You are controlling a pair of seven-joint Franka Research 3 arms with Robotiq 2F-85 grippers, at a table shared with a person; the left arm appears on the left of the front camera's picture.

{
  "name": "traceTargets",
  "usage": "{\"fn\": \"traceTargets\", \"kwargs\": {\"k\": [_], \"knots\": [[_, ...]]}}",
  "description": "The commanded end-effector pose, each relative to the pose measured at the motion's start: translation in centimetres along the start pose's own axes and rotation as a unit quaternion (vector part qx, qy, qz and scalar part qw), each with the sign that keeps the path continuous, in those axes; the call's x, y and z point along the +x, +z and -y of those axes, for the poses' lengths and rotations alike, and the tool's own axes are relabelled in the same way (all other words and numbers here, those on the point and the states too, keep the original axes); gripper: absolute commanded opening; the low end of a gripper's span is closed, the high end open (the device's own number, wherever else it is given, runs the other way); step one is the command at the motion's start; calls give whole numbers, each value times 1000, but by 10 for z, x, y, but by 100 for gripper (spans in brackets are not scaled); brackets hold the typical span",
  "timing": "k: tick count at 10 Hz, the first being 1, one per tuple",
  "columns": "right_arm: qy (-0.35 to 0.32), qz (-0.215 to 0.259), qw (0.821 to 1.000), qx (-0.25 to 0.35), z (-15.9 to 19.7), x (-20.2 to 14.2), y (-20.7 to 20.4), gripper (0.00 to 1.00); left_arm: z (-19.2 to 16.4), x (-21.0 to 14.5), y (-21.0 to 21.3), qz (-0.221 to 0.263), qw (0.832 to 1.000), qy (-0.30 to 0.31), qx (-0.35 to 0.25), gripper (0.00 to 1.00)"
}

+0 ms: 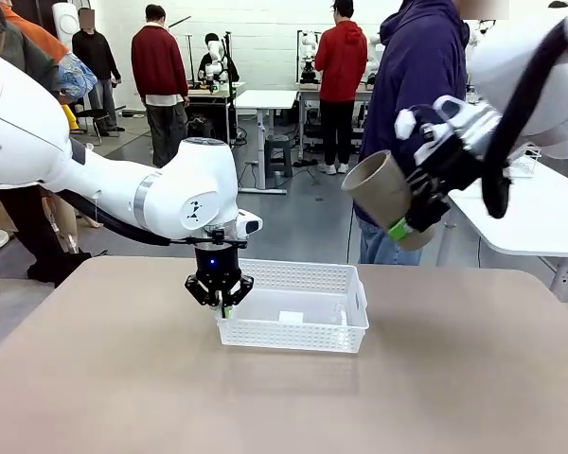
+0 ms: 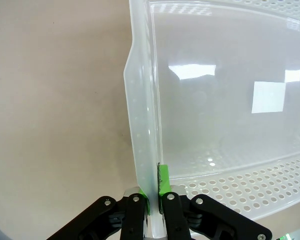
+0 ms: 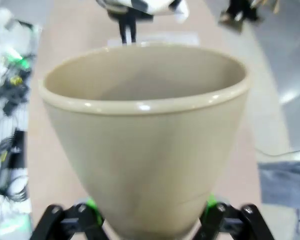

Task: Clean and organize the cups into the basket.
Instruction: Pick up the Organizing basket and move it to the center of the table, then pick up the Reusable plastic cup from the right side of the table and place it inside the Organizing basket.

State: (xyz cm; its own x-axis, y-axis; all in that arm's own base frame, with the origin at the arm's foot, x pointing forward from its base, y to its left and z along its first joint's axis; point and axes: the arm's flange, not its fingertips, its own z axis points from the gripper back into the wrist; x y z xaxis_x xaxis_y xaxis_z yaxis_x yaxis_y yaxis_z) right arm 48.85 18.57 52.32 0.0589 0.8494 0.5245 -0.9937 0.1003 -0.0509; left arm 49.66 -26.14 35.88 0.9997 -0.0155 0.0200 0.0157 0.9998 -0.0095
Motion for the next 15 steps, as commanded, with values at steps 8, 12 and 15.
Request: {"fn": "traceTargets", "kwargs": {"k": [8, 12, 15], "knots": [[53, -56, 993, 84, -12, 46, -96, 80, 0, 0, 1, 1, 1000, -2, 0, 0], [53, -56, 993, 84, -12, 46, -96, 80, 0, 0, 1, 1, 1000, -2, 0, 0], [52, -55, 993, 85, -11, 44, -97, 81, 0, 0, 1, 1, 1000, -2, 0, 0]]}}
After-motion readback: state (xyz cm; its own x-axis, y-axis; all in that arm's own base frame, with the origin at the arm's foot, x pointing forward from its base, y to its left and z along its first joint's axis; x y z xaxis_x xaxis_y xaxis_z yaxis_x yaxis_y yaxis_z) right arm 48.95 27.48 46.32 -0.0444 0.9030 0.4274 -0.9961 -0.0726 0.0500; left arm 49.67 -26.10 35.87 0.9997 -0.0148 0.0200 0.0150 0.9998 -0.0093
